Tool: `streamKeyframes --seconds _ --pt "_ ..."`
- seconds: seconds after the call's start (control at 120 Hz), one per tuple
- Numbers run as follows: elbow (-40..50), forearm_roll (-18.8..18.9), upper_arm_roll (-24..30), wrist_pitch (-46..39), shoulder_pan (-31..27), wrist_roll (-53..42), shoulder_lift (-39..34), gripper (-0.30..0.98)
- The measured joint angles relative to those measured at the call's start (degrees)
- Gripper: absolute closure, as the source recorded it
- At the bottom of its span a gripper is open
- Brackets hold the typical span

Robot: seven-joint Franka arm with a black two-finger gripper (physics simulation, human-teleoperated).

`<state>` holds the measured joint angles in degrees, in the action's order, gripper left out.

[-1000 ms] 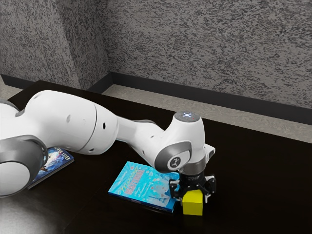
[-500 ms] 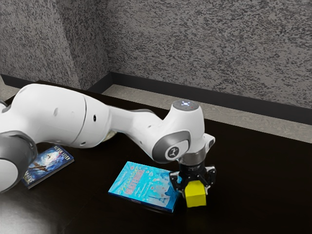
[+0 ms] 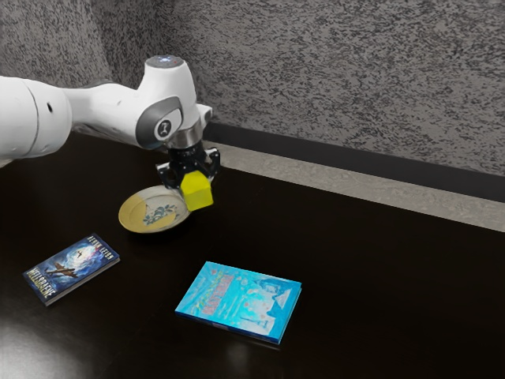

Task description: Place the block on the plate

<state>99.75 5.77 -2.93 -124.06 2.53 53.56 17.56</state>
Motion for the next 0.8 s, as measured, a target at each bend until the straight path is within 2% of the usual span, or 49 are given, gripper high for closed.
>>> streamKeyframes --seconds 0.2,0.358,0.408,0.567,0.675,0.8 --pt "-11.9 -0.3 1.4 2.4 -11.8 -9.1 11.4 0.27" --pt "-17.5 -1.5 2.3 3.0 -15.4 -16.3 17.7 0.28" --pt "-17.8 -2.2 2.3 3.0 -15.6 -18.2 18.1 0.24" --pt "-16.7 -3.7 2.3 3.0 -15.3 -23.5 16.1 0.11" --pt "-10.6 -4.5 2.1 3.3 -12.7 -26.4 9.2 0.07" --pt "-6.7 -4.5 1.1 5.8 -6.6 -29.1 1.3 0.04"
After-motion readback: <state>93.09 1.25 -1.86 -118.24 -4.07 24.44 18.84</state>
